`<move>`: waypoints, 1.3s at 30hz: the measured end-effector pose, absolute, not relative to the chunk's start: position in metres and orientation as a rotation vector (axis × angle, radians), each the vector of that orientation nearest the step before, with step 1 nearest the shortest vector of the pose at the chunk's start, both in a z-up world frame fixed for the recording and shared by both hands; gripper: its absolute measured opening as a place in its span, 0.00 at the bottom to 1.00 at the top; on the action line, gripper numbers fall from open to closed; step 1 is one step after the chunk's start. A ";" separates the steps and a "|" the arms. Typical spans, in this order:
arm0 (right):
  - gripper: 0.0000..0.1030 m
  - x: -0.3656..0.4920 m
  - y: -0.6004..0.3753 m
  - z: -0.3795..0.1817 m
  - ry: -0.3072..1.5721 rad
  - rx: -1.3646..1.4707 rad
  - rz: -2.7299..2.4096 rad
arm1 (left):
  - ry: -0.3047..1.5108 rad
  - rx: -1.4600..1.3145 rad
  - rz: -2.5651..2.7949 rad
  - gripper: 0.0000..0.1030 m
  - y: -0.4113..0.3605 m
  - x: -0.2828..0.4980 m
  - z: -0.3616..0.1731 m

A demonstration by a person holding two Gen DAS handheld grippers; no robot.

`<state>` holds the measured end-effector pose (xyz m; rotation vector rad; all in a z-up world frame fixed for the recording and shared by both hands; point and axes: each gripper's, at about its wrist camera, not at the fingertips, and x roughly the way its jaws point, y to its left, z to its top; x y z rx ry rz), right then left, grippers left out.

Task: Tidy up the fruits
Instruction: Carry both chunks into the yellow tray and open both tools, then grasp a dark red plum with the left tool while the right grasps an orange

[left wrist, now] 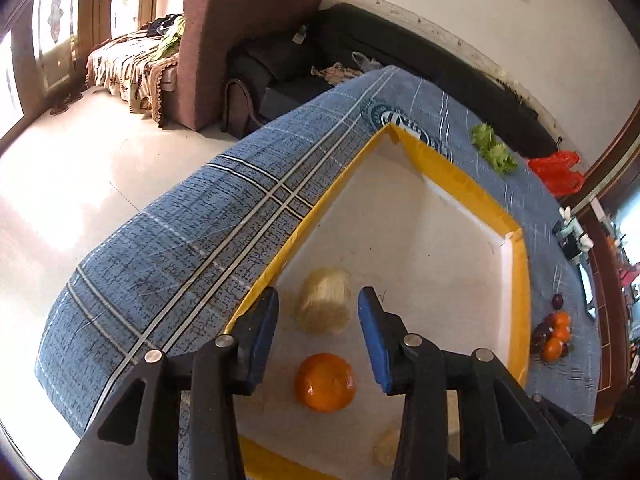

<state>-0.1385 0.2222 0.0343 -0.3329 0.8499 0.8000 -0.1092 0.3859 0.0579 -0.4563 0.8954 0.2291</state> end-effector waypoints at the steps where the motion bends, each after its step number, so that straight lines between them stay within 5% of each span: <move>1: 0.41 -0.135 0.223 0.035 0.849 -0.334 0.801 | 0.886 -0.463 0.230 0.41 0.386 -0.114 0.061; 4: 0.41 -0.135 0.216 0.044 0.845 -0.312 0.812 | 0.823 -0.458 0.268 0.60 0.382 -0.133 0.080; 9: 0.56 -0.146 0.173 0.078 0.741 -0.249 0.779 | 0.717 -0.489 0.264 0.72 0.372 -0.165 0.108; 13: 0.58 -0.148 0.114 0.096 0.689 -0.182 0.672 | 0.691 -0.539 0.234 0.75 0.359 -0.180 0.113; 27: 0.58 -0.089 -0.101 0.076 0.805 0.088 0.236 | 0.792 -0.354 -0.073 0.75 0.227 -0.147 0.092; 30: 0.58 -0.073 -0.101 0.063 0.845 0.151 0.295 | 0.800 -0.310 -0.126 0.75 0.204 -0.145 0.089; 34: 0.58 -0.061 -0.067 0.046 0.877 0.120 0.396 | 0.807 -0.264 -0.148 0.59 0.186 -0.137 0.088; 39: 0.57 -0.045 -0.030 0.029 0.894 0.069 0.466 | 0.819 -0.257 -0.131 0.59 0.186 -0.125 0.090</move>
